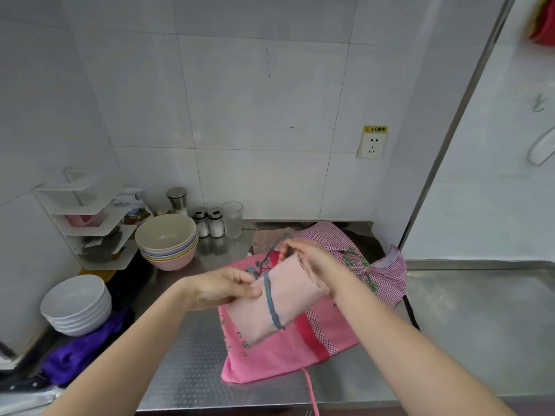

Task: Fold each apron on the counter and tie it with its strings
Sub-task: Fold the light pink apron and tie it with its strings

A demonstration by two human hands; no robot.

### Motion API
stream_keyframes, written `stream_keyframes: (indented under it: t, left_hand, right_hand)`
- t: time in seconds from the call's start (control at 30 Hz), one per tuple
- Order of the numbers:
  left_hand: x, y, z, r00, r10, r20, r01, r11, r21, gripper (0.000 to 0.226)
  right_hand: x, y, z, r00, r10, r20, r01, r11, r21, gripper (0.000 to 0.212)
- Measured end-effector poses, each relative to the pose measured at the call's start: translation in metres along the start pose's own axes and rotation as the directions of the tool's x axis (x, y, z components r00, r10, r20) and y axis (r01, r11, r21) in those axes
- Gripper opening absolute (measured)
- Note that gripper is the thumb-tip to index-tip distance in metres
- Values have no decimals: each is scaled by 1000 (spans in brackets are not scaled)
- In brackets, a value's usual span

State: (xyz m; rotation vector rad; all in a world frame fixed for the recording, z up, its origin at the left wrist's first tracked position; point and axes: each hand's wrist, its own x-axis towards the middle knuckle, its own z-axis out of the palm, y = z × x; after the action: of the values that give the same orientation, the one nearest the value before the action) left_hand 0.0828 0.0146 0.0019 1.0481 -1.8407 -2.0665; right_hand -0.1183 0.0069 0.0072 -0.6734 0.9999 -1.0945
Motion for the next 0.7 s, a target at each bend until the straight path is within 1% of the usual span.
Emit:
stream_keyframes:
  t: [0.03, 0.07, 0.1, 0.13, 0.17, 0.2, 0.23, 0.3, 0.37, 0.4, 0.47, 0.5, 0.53, 0.57, 0.6, 0.63, 0.67, 0.7]
  left_hand:
    - [1, -2, -3, 995, 73, -72, -82, 987, -136, 13]
    - [4, -4, -4, 982, 111, -153, -147, 958, -245, 18]
    - [8, -7, -5, 962, 134, -237, -205, 930, -307, 16]
    - [10, -9, -4, 936, 134, -326, -251, 903, -350, 11]
    - [14, -13, -3, 901, 125, -414, -288, 888, -358, 10]
    - [19, -17, -2, 864, 91, -495, -304, 878, -370, 11]
    - [24, -21, 0, 823, 49, -566, -317, 866, -386, 11]
    - [35, -33, 2, 731, -83, -677, -336, 819, -464, 11]
    - [45, -48, 1, 630, -232, -741, -324, 788, -523, 7]
    - [48, -56, -1, 574, -300, -762, -304, 786, -538, 11]
    - [52, -71, -5, 455, -388, -801, -260, 803, -537, 27]
    - [52, -78, -6, 406, -400, -822, -211, 834, -510, 27]
    - [52, -85, -7, 388, -362, -847, -101, 897, -430, 20]
    - [52, -92, -7, 404, -277, -872, 42, 958, -285, 10]
    - [54, -97, -5, 471, -185, -863, 191, 976, -106, 20]
    - [56, -100, -2, 564, -113, -818, 297, 952, 74, 31]
    - [58, -108, 3, 666, -105, -738, 375, 903, 209, 38]
    - [62, -110, 8, 743, -81, -665, 395, 854, 337, 40]
  right_hand:
    - [4, 7, -3, 999, 5, -34, -2, 997, 82, 18]
    - [7, 13, -4, 998, 23, -62, -11, 982, 191, 20]
    - [7, 18, -4, 995, 36, -91, -6, 951, 308, 23]
    - [5, 22, -3, 994, 37, -107, 11, 909, 416, 26]
    - [2, 26, -1, 993, 21, -117, 38, 876, 482, 27]
    - [-2, 30, 0, 993, -8, -117, 66, 865, 497, 26]
    - [-5, 36, -2, 993, -42, -113, 90, 882, 463, 23]
    - [-9, 46, -7, 988, -100, -117, 130, 951, 281, 20]
    - [-10, 52, -15, 978, -145, -152, 160, 983, 87, 17]
    - [-13, 51, -18, 971, -172, -166, 176, 984, 7, 17]
    - [-16, 45, -23, 960, -224, -168, 191, 963, -190, 23]
    - [-19, 42, -24, 960, -235, -153, 182, 937, -297, 27]
    - [-21, 39, -23, 963, -236, -131, 167, 902, -398, 31]
    - [-21, 38, -19, 970, -217, -110, 141, 869, -474, 34]
    - [-20, 41, -14, 981, -175, -79, 110, 849, -517, 36]
    - [-16, 44, -7, 992, -114, -47, 74, 854, -515, 37]
    - [-9, 55, -1, 999, -28, -17, 17, 878, -478, 37]
    - [-4, 60, 5, 1000, 26, 4, -21, 894, -447, 37]
